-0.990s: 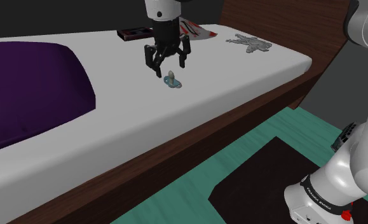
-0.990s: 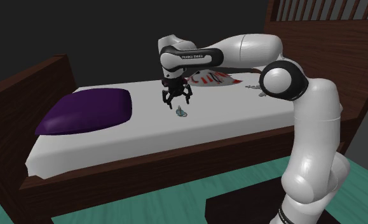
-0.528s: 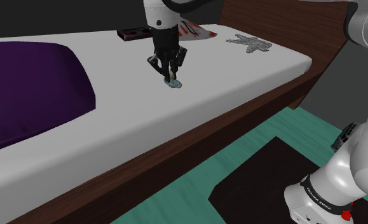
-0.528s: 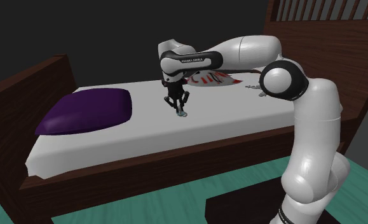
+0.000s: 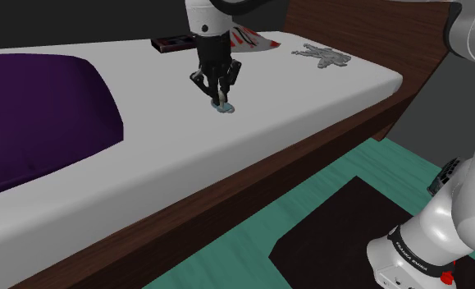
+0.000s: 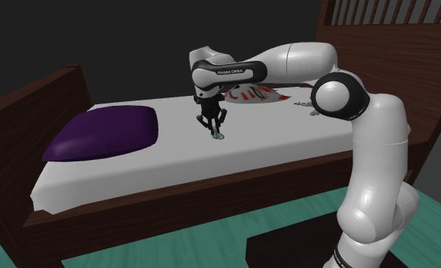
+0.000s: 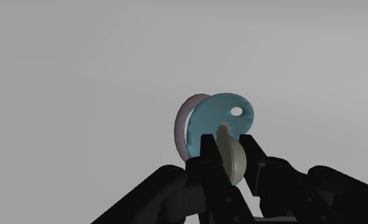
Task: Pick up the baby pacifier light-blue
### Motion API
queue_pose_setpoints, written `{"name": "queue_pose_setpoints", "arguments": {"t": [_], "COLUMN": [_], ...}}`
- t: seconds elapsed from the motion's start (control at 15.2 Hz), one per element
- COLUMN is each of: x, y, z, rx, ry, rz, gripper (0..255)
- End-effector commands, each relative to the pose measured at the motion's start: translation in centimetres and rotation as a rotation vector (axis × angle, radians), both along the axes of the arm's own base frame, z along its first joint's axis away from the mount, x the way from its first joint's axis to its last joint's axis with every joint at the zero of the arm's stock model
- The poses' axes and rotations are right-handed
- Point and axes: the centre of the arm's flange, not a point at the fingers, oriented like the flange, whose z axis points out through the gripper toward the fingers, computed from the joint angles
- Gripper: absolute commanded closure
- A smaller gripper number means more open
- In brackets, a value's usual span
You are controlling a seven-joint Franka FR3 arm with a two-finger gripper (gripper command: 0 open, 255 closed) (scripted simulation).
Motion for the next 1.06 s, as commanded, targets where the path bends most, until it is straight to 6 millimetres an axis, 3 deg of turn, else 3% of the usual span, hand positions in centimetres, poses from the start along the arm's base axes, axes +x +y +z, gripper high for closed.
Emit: {"name": "queue_pose_setpoints", "arguments": {"t": [0.0, 0.86, 0.99], "x": [0.0, 0.0, 0.0], "y": [-0.1, -0.1, -0.1], "z": [0.8, 7.7, 7.8], "rx": [0.000, 0.000, 0.000], "ry": [0.000, 0.000, 0.000], "rz": [0.000, 0.000, 0.000], "gripper": [255, 255, 255]}}
